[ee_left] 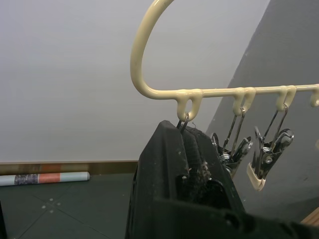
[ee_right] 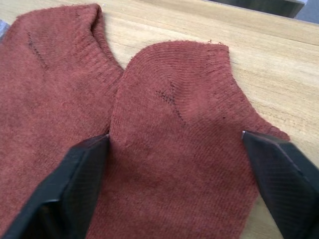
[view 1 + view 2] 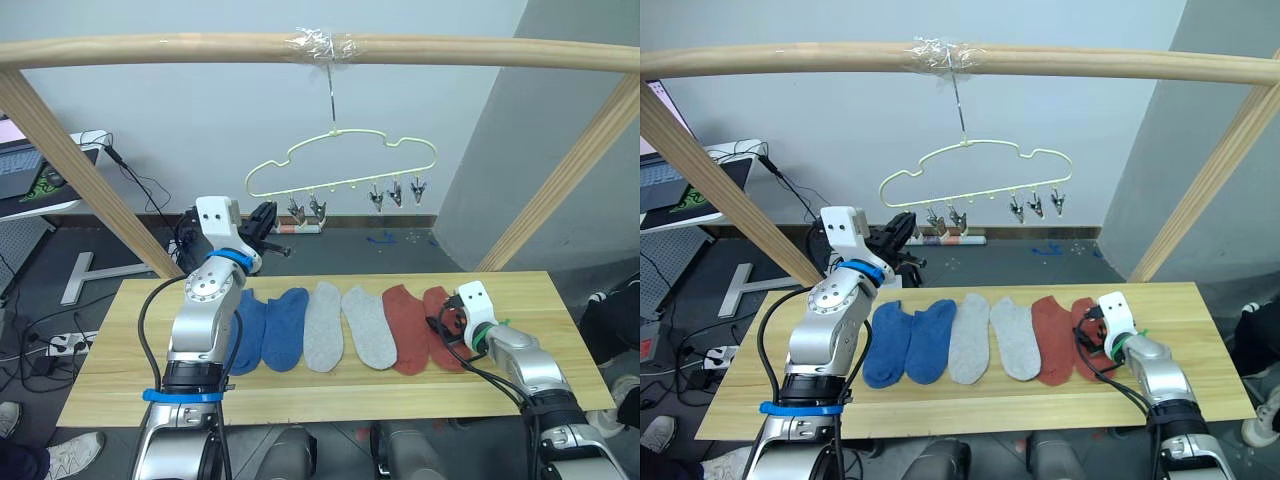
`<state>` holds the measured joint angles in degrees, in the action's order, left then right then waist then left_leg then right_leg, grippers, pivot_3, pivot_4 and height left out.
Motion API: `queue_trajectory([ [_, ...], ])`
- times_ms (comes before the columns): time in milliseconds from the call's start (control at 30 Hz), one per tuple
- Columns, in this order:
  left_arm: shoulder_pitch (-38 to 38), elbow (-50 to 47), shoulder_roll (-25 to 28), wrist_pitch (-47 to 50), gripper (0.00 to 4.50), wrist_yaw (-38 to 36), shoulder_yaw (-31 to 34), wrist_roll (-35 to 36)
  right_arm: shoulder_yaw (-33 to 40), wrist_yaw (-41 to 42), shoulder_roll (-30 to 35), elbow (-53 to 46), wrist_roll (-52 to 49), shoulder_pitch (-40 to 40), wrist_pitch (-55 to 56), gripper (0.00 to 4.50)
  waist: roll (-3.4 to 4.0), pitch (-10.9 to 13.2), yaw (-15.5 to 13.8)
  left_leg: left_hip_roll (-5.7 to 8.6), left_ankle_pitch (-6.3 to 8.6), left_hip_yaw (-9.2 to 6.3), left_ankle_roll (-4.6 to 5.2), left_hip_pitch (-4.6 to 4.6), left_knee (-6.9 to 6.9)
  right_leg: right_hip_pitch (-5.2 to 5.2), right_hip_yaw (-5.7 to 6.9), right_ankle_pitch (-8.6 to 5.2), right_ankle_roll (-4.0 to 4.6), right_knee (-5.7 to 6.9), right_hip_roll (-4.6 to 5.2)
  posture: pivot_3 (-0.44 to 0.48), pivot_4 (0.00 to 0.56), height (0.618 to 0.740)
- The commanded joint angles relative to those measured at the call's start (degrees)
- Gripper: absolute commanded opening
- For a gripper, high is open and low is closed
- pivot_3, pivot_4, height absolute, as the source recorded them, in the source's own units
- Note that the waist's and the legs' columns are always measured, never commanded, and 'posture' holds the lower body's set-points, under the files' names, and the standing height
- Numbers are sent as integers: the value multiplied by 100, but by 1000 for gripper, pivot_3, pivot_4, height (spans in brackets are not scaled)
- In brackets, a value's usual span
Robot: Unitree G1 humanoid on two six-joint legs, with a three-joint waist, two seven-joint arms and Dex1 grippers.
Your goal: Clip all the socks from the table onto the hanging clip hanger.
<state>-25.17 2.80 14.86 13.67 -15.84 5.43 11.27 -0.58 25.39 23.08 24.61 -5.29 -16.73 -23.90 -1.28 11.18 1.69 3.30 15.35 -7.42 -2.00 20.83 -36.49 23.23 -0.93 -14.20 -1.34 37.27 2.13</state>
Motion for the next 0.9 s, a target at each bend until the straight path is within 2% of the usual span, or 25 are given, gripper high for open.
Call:
queue_trajectory([
  [33, 40, -139, 50, 38, 0, 20, 40, -36, 215, -3, -36, 213, -117, 34, -175, 3206, 0, 0, 0, 0, 0, 0, 1, 0, -1, -1, 0, 0, 0, 0, 0, 22, 206, 740],
  [333, 54, -167, 44, 66, 0, 13, 43, -25, 259, 147, 79, 148, -25, 108, 55, 37, 0, 0, 1, -1, 8, 0, 14, 0, -21, -5, -1, 2, -4, 7, -2, 17, 207, 740],
  [467, 32, -131, 46, 68, 0, 12, 72, -2, 191, 282, 179, -227, 23, 231, 340, 37, 0, 1, 0, 0, 9, -1, 16, 1, -29, -5, -1, 2, -5, 16, -2, 18, 208, 740],
  [633, 59, -148, 83, 139, 0, -38, 179, 122, 52, 483, 426, -1459, 122, 443, 748, 37, 10, 9, 14, 1, 12, 4, 21, 2, -33, -2, -3, -12, -29, 22, -2, 19, 209, 740],
  [767, 52, -305, -156, 907, 0, -34, 591, 996, -416, 761, 595, -2889, 298, 538, 796, 37, 10, 12, 15, -1, 13, 0, 22, 1, -39, 1, -1, -16, -36, 36, -2, 13, 209, 740],
  [833, 8, -423, -360, 1521, 0, 95, 956, 1703, -620, 726, 405, -3217, 258, 438, 577, 37, 7, 12, 14, -5, 13, -8, 21, 1, -39, 0, 5, -16, -36, 38, -4, 11, 210, 740],
  [900, 24, -530, -372, 1856, 0, 58, 1043, 1983, -792, 674, 232, -3376, 289, 326, 442, 37, 4, 15, 15, -6, 13, -12, 20, 1, -39, -1, 8, -16, -36, 40, -6, 11, 210, 740],
])
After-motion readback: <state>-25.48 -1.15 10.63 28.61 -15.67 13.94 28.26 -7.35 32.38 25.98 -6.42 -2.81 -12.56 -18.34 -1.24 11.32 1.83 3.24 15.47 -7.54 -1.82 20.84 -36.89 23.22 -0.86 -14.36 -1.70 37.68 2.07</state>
